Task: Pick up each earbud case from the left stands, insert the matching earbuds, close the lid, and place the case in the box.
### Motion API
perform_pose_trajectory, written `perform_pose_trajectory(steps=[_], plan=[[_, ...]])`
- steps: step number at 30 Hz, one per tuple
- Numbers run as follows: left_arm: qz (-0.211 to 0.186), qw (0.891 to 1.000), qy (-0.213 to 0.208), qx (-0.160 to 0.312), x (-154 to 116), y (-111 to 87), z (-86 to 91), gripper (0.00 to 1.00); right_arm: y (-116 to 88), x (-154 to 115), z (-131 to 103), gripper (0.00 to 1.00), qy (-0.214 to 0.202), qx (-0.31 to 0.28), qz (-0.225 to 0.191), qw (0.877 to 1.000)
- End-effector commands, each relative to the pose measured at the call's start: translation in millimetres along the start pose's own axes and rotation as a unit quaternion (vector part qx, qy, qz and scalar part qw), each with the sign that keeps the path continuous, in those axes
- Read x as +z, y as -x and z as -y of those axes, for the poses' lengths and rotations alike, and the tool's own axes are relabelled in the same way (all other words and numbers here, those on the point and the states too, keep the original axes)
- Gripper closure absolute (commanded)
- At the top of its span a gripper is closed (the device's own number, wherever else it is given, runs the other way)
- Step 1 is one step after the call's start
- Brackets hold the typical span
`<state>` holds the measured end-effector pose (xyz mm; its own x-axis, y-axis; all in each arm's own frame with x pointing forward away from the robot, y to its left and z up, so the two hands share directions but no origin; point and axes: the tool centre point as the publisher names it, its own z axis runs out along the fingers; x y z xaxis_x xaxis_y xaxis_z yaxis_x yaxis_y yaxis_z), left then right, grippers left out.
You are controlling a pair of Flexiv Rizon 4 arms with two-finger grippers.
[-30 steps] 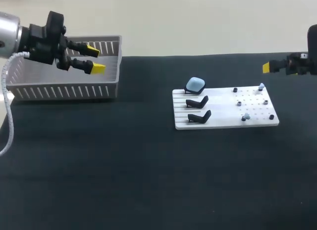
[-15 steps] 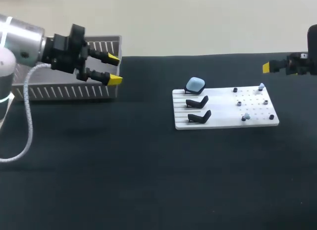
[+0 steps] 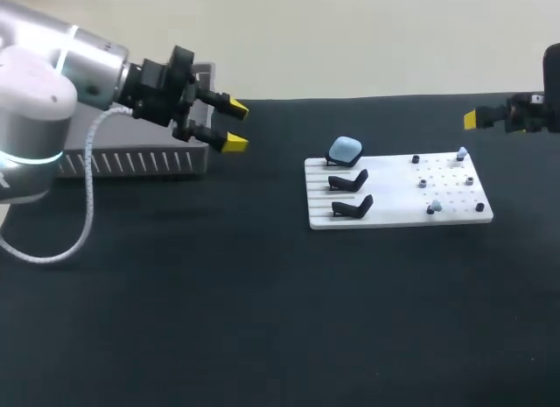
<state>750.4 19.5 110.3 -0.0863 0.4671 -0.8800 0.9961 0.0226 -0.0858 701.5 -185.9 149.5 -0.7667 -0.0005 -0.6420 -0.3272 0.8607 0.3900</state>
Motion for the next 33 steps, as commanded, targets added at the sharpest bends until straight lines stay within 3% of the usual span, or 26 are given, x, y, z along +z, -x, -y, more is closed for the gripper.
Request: perform_pose_trajectory(steps=[1,15,19,33], plan=[[0.0,1.0,-0.026,0.002,11.3,-3.7,-8.9,0.0,-0.2,-0.4,-0.3,0.0,-0.001,0.0,0.0,1.0],[-0.021,0.999,-0.037,0.002,48.6,-2.4,-15.5,0.0,-0.2,-0.4,-0.3,0.0,-0.001,0.0,0.0,1.0],[-0.022,0.999,-0.039,0.0,56.1,-2.3,-16.6,0.15,-0.2,-0.4,-0.3,0.0,-0.001,0.0,0.0,1.0],[-0.029,0.998,-0.049,0.0,76.9,-3.5,-23.6,0.16,-0.2,-0.4,-0.3,0.0,-0.001,0.0,0.0,1.0]])
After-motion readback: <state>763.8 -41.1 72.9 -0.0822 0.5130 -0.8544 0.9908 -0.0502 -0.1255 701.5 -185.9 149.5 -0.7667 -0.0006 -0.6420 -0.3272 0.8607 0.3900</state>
